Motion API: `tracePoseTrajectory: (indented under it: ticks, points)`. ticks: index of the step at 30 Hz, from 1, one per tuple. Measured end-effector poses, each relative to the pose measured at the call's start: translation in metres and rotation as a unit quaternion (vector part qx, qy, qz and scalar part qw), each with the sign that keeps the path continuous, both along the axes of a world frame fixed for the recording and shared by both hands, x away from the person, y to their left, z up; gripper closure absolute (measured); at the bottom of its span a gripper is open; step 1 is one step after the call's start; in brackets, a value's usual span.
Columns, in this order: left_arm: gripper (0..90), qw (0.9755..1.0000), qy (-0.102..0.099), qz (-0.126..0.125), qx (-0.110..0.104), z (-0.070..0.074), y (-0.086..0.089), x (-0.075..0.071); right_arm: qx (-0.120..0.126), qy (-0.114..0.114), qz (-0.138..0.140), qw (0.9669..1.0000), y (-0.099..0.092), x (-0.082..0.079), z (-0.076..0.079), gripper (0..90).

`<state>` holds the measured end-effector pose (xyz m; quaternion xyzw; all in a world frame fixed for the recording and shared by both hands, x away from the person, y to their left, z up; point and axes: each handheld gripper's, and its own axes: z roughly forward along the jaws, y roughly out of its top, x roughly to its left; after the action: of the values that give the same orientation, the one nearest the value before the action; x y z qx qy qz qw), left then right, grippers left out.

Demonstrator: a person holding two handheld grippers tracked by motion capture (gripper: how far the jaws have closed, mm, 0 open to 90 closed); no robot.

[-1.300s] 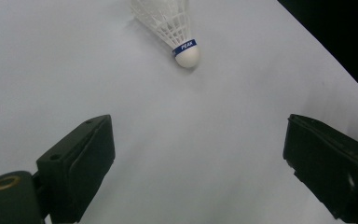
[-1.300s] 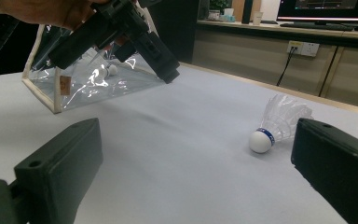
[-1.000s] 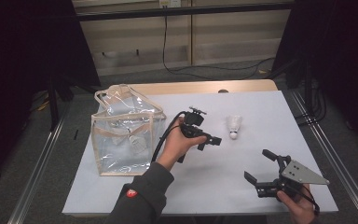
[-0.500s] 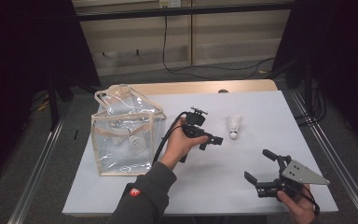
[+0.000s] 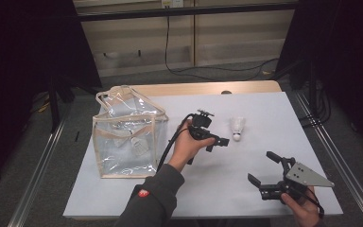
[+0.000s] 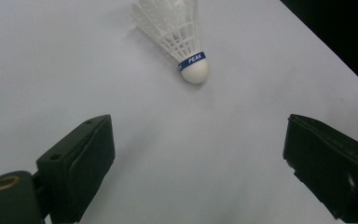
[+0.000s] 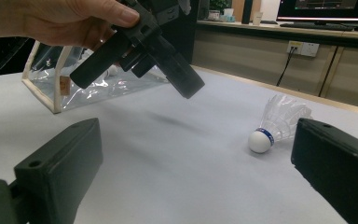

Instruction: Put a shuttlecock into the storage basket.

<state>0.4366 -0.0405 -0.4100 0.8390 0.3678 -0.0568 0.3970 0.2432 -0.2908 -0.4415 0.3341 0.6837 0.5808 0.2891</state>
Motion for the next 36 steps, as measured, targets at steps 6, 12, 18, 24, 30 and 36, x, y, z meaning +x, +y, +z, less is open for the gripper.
tracePoseTrajectory:
  ticks: [6,12,18,24,30,36]
  points:
    - [9.0,1.0000,-0.005,0.002,-0.001,-0.004,-0.004,0.002,0.000,0.001,0.000,1.0000,0.000,0.000,0.000,2.0]
    - [9.0,1.0000,-0.005,0.007,0.001,-0.008,-0.007,0.004,0.000,0.000,-0.001,1.0000,0.000,0.000,0.000,2.0]
    - [9.0,0.9999,-0.008,0.009,0.004,-0.011,-0.012,0.005,0.000,0.001,0.000,1.0000,0.000,0.000,0.000,2.0]
    - [9.0,0.9999,-0.010,0.013,0.004,-0.016,-0.015,0.007,0.001,0.001,0.000,1.0000,0.000,0.000,0.000,2.0]
    - [9.1,0.9998,-0.011,0.018,0.001,-0.019,-0.018,0.008,-0.001,-0.002,0.000,1.0000,0.000,0.000,0.000,2.0]
    - [9.0,0.9996,-0.008,0.025,0.004,-0.024,-0.021,0.010,-0.001,-0.002,0.000,1.0000,0.000,0.000,0.001,2.0]
